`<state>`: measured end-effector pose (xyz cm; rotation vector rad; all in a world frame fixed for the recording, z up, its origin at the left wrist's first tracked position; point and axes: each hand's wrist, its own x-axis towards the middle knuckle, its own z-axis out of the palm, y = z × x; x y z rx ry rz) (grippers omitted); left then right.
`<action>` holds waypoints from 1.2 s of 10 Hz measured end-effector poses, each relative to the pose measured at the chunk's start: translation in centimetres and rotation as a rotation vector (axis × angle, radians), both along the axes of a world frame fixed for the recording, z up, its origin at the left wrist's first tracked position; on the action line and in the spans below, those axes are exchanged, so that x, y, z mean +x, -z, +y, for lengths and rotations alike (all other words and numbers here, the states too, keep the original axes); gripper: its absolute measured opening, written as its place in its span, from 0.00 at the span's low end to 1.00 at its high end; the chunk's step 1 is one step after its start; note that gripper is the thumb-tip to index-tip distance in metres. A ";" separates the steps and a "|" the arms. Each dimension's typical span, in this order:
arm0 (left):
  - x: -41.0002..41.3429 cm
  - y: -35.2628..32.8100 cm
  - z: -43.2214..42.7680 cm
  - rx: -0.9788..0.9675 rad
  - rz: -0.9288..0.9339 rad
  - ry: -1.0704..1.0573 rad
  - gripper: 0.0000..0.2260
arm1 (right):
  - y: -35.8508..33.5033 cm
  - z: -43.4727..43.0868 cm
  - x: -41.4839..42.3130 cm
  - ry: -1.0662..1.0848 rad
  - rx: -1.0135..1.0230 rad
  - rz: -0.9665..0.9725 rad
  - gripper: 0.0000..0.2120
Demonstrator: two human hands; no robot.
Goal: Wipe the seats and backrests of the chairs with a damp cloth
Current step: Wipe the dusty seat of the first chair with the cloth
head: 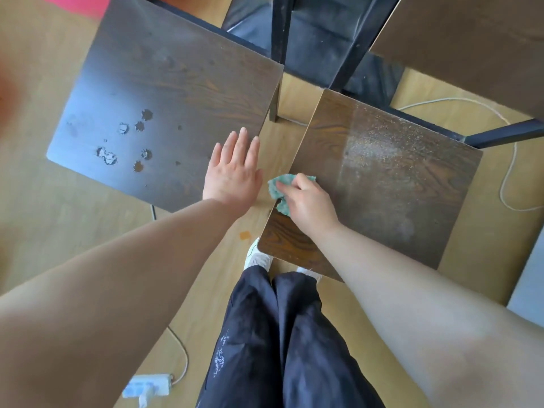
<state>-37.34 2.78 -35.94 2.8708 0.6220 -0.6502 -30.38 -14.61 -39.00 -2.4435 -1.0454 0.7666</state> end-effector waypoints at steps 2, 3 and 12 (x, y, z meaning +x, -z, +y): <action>-3.2 0.3 -0.8 0.002 0.018 0.030 0.28 | -0.5 -2.1 -7.0 -0.066 -0.028 0.078 0.15; -4.2 0.1 -1.3 -0.006 0.036 0.035 0.28 | -1.6 -2.5 -8.8 -0.036 -0.079 0.197 0.14; 10.8 1.0 -4.0 0.017 -0.065 0.157 0.27 | -0.1 -1.2 20.5 0.437 0.054 -0.034 0.16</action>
